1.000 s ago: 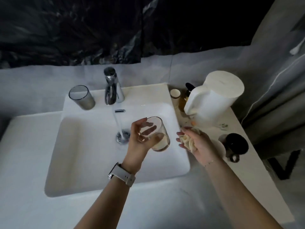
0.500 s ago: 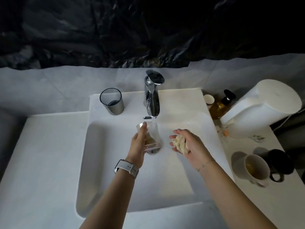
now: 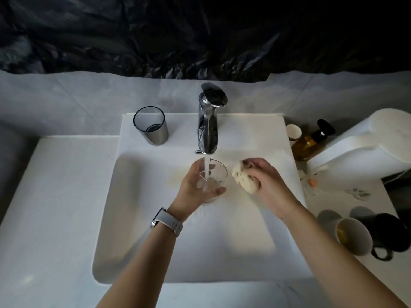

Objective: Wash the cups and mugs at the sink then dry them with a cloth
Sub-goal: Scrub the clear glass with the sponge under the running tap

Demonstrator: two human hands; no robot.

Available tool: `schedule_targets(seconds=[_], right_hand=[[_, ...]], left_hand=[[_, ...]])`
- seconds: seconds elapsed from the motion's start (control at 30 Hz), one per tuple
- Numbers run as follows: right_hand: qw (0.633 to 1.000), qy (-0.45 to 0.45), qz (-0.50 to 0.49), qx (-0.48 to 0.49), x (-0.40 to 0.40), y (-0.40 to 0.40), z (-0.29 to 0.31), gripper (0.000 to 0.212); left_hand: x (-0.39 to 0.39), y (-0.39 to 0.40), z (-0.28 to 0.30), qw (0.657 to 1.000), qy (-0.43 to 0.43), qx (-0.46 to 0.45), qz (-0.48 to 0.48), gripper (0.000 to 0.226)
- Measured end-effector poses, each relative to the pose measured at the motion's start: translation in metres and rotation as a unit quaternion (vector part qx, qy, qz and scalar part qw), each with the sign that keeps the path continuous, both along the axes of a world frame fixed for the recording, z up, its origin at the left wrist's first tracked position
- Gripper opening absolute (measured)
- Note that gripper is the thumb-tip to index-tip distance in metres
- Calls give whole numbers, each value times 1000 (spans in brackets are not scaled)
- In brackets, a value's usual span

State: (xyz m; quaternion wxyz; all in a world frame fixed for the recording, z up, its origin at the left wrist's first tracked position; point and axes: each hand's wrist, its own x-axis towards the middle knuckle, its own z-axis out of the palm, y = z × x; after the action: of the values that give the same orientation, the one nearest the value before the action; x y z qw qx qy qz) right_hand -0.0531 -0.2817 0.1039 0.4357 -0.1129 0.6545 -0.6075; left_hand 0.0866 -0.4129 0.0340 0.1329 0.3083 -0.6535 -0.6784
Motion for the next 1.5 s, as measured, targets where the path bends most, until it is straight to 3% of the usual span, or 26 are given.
schedule_targets(seconds=[0.1, 0.2, 0.3, 0.4, 0.5, 0.57, 0.67, 0.73, 0.83, 0.9, 0.97, 1.1, 1.2, 1.3, 1.37, 1.5], right_hand=[[984, 160, 84, 7, -6, -12, 6, 31], [942, 302, 147, 29, -4, -29, 5, 34], [920, 365, 137, 48, 0, -43, -1, 32], [952, 245, 135, 127, 8, -50, -13, 33], [969, 160, 122, 141, 17, -54, -21, 21], [990, 65, 73, 98, 24, -55, -19, 10], [997, -61, 8, 36, 38, -57, -21, 23], [998, -53, 7, 22, 48, -58, -25, 23], [986, 130, 68, 81, 52, -57, -27, 15], [958, 246, 102, 104, 49, -52, -25, 25], [949, 280, 117, 86, 45, -45, -19, 35], [957, 224, 178, 38, 27, -40, -20, 18], [954, 208, 212, 34, 10, -44, -23, 12], [973, 153, 167, 38, 9, -52, -25, 45], [978, 120, 169, 36, 13, -55, -29, 35], [971, -75, 220, 50, 14, -55, -31, 28]], left_hand=[[6, -6, 3, 999, 19, -39, -16, 82], [8, -12, 11, 992, 14, -115, -42, 80], [9, -20, 19, 980, -53, -181, -60, 78], [11, -27, 19, 972, -73, -208, -77, 87], [13, -32, 23, 977, -56, -192, -80, 84], [19, -31, 26, 993, -6, -118, -30, 79], [24, -20, 24, 992, 62, 12, 112, 54], [25, -11, 21, 982, 67, 94, 149, 47], [21, -6, 20, 969, 32, 195, 149, 63], [18, -7, 23, 959, 15, 222, 173, 63], [15, -8, 25, 958, 5, 227, 173, 62], [8, -9, 29, 967, -61, 212, 129, 62], [1, -5, 37, 972, -61, 205, 98, 62], [-5, 1, 39, 975, -39, 203, 86, 58], [-6, 4, 37, 977, -39, 186, 97, 57], [-2, 5, 35, 981, -33, 147, 124, 54]])
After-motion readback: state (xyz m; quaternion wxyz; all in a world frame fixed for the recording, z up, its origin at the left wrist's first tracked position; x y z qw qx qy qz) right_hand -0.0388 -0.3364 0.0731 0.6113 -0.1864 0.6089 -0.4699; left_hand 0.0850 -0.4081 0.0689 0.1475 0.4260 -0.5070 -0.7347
